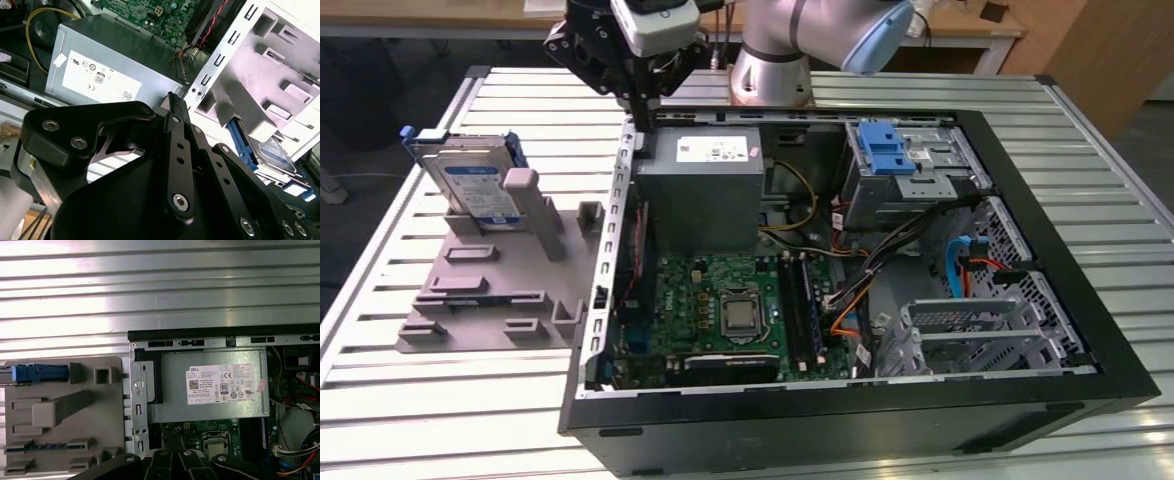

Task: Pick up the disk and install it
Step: 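Reach for the disk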

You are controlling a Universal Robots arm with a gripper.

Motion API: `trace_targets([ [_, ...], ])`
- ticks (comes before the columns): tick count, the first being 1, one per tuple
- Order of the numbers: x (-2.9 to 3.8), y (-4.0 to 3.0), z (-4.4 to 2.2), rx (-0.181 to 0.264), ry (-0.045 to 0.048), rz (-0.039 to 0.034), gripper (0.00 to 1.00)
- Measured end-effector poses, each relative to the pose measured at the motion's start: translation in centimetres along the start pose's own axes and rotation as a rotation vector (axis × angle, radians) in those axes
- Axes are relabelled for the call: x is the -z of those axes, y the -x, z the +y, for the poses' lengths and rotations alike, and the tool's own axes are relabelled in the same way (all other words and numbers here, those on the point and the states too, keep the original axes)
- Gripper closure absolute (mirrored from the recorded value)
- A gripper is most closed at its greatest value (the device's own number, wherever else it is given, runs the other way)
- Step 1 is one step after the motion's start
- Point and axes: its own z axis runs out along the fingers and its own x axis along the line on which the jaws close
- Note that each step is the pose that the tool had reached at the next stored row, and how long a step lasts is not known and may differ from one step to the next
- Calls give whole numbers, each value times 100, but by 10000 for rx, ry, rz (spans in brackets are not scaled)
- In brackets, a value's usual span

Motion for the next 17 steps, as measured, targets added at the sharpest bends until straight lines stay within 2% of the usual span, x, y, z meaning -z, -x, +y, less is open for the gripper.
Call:
trace_targets([
  [11, 0, -71, -1, 0, 0, 0, 89],
  [17, -1, -134, 5, 0, -1, 0, 89],
])
